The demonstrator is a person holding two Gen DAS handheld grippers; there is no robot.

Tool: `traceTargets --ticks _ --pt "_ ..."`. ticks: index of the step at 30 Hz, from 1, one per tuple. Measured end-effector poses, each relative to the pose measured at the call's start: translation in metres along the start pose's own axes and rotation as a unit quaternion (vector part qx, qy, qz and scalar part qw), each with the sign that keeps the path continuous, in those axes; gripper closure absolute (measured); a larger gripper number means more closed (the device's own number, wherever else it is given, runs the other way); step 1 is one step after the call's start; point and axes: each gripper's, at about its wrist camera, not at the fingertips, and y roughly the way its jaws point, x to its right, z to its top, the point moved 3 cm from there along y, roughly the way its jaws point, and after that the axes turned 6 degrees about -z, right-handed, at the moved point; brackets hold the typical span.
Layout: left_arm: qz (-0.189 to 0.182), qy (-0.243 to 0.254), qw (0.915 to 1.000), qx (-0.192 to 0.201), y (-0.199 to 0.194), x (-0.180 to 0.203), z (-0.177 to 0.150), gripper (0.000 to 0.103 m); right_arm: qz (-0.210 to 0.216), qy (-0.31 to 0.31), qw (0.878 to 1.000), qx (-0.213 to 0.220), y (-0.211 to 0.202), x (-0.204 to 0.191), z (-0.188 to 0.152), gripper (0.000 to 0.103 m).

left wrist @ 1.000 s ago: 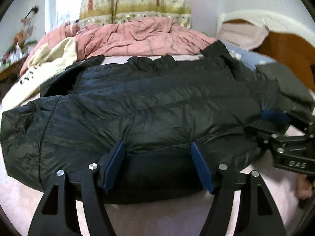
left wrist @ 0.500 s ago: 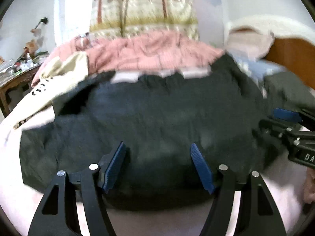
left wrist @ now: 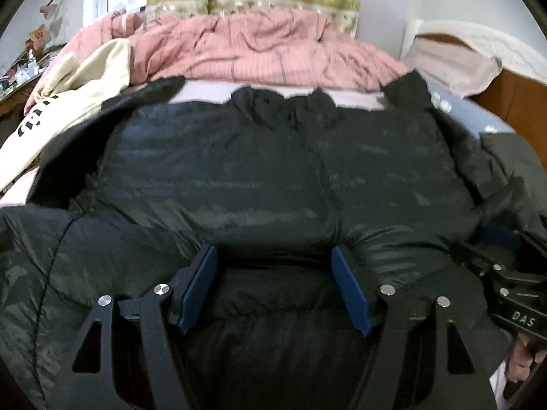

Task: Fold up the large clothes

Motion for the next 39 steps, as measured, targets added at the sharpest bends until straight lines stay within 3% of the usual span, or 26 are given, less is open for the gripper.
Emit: traceTargets --ticks 6,9,12,13,15,17,19,21,24,26,28,32,35,37,38,39 --pt "0.005 0.003 0.9999 -0.008 0.003 0.002 -0.004 0.035 -0.020 -0.018 1.000 -0.007 0.005 -0.005 -0.002 0.033" --pt "-0.013 -0.005 0.9999 0.010 -0.003 0.000 0.000 0.037 -0.021 -0.016 1.000 0.000 0.002 -0.003 -0.002 0.034" --pt "-0.047 -0.019 0.9961 0.072 -0.031 -0.007 0.006 0.042 -0.055 -0.014 0.997 0.060 -0.024 -0.003 -0.001 0.034" --pt "-0.045 -0.014 0.9947 0.092 -0.044 -0.008 0.008 0.042 -0.052 -0.015 0.995 0.088 -0.036 -0.003 0.000 0.034" --pt "-0.006 0.021 0.9937 0.110 -0.069 -0.009 0.010 0.042 -0.047 -0.008 0.991 0.121 -0.054 0.003 0.002 0.034" --pt "0.022 0.024 0.9927 0.116 -0.089 -0.022 0.008 0.042 -0.058 -0.008 0.991 0.118 -0.056 0.012 0.002 0.034" --pt "0.025 0.000 0.9937 0.110 -0.101 -0.045 0.002 0.042 -0.070 0.000 0.992 0.106 -0.052 0.025 0.001 0.034" --pt "0.034 -0.021 0.9945 0.096 -0.101 -0.069 -0.002 0.042 -0.061 0.029 0.994 0.089 -0.046 0.042 0.000 0.034" --pt "0.078 -0.041 0.9940 0.065 -0.087 -0.104 -0.010 0.042 -0.050 0.056 0.995 0.069 -0.039 0.058 -0.004 0.038" --pt "0.062 -0.067 0.9947 0.046 -0.069 -0.124 -0.016 0.042 -0.055 0.063 0.995 0.056 -0.034 0.067 -0.008 0.038" --pt "0.032 -0.090 0.9952 0.021 -0.050 -0.134 -0.018 0.042 -0.040 0.078 0.996 0.008 -0.014 0.074 -0.010 0.038" --pt "0.052 -0.066 0.9964 0.007 -0.041 -0.125 -0.019 0.041 -0.033 0.079 0.996 -0.018 0.002 0.075 -0.009 0.038" --pt "0.064 -0.064 0.9957 0.018 -0.050 -0.123 -0.019 0.041 -0.030 0.082 0.996 -0.011 0.000 0.074 -0.010 0.038" --pt "0.073 -0.059 0.9942 0.053 -0.074 -0.116 -0.020 0.042 -0.022 0.096 0.995 0.018 -0.016 0.080 -0.010 0.038" --pt "0.068 -0.050 0.9937 0.074 -0.089 -0.113 -0.022 0.038 -0.016 0.100 0.994 0.045 -0.034 0.084 -0.013 0.038" --pt "0.059 -0.040 0.9930 0.094 -0.104 -0.105 -0.025 0.020 -0.013 0.097 0.993 0.060 -0.048 0.087 -0.017 0.036"
